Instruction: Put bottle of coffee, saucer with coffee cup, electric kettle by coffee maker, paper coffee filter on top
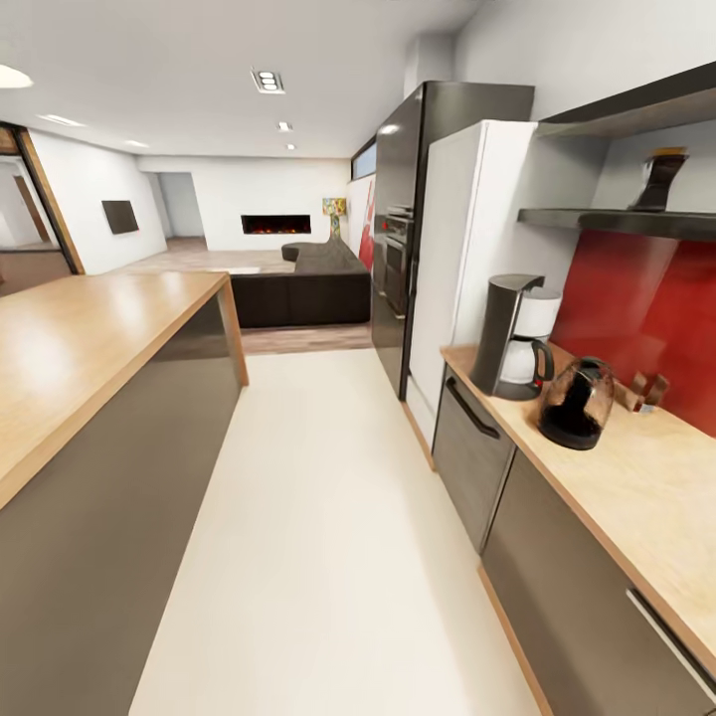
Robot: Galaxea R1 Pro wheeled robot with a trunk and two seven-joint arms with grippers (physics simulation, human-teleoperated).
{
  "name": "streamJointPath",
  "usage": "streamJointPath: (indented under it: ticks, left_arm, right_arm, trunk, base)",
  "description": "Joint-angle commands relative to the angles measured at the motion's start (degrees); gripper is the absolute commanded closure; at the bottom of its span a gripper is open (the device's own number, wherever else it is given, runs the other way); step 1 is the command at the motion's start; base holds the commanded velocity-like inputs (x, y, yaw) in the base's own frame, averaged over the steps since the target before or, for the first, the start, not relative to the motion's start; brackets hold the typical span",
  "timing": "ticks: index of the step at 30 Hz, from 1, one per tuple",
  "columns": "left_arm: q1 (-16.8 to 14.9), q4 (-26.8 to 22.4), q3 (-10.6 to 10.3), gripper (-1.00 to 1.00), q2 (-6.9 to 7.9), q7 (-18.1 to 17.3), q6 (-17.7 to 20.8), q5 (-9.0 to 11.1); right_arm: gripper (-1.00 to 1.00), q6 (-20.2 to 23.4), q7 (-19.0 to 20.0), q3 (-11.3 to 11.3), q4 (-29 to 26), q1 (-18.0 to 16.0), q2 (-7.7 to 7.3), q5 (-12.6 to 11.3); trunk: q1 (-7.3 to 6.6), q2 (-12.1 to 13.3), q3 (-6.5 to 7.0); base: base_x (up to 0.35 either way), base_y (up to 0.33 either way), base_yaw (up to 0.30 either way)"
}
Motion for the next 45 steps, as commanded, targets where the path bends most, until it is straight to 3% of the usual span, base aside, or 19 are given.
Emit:
streamJointPath:
  ticks: [1, 13, 31, 45]
  left_arm:
    - [0.03, -0.09, 0.02, -1.0, 0.01, -0.08, -0.07, 0.02]
    - [0.03, -0.07, 0.04, -1.0, 0.02, -0.07, -0.07, 0.02]
    - [0.03, -0.03, 0.1, -1.0, 0.02, -0.08, -0.07, 0.02]
    - [0.03, -0.03, 0.07, -1.0, -0.07, -0.1, -0.07, 0.02]
  right_arm:
    - [1.0, 0.35, 0.07, 0.43, -0.11, -0.02, 0.0, 0.19]
    - [1.0, 0.33, 0.06, 0.43, -0.11, -0.02, 0.0, 0.21]
    - [1.0, 0.35, 0.06, 0.42, -0.11, -0.02, 0.0, 0.21]
    - [1.0, 0.35, 0.06, 0.36, -0.19, -0.02, -0.01, 0.14]
  trunk:
    - [0.07, -0.09, -0.01]
    - [0.07, -0.09, 1.05]
    - [0.07, -0.09, 2.62]
    - [0.07, -0.09, 2.79]
  base:
    - [0.338, 0.0, 0.0]
    - [0.338, 0.03, 0.0]
    - [0.315, 0.162, 0.0]
    - [0.31, 0.137, -0.101]
